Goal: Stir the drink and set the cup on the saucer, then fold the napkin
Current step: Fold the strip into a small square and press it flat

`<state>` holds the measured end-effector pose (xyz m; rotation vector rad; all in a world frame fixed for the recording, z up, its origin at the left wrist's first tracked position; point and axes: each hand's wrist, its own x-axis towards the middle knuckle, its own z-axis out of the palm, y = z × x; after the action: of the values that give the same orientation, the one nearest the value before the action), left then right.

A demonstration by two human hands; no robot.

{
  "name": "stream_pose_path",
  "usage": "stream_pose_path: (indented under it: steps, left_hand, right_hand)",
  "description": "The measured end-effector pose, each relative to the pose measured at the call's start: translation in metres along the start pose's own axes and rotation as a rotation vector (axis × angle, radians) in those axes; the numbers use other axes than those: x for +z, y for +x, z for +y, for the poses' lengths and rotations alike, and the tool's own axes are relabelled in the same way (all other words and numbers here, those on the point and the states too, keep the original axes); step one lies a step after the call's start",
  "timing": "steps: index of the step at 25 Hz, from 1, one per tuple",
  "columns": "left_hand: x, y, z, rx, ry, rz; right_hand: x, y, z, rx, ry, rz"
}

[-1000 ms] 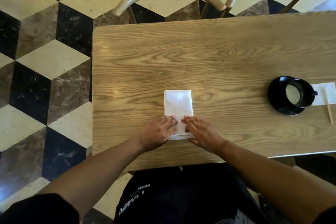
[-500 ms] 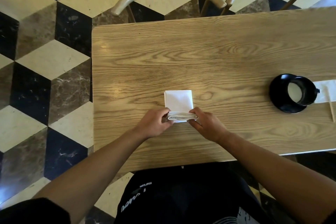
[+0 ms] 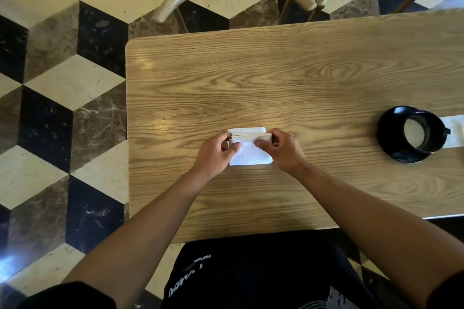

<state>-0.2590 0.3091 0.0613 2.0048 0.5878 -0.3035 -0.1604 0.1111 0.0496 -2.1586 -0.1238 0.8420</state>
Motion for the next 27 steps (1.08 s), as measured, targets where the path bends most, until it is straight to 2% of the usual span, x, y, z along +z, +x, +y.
stream_pose_path:
  steps: [3,7,11,21,27]
  left_hand:
    - [0.000,-0.001,0.002,-0.001,-0.074,-0.001]
    - [-0.007,0.009,0.003,-0.156,-0.345,-0.053]
    - [-0.013,0.023,0.001,-0.103,-0.164,-0.023]
    - [-0.006,0.032,-0.013,-0.145,-0.138,0.038]
    - [-0.009,0.031,-0.001,-0.228,-0.216,0.045]
  right_hand:
    - [-0.001,0.006,-0.001,-0.006,0.012,-0.004]
    - [-0.002,0.010,-0.001,-0.012,0.020,-0.039]
    - [-0.005,0.012,-0.002,-0.014,0.009,-0.067]
    - [-0.007,0.024,-0.015,0.059,-0.080,-0.109]
    - [0.001,0.029,-0.020,0.107,-0.147,-0.010]
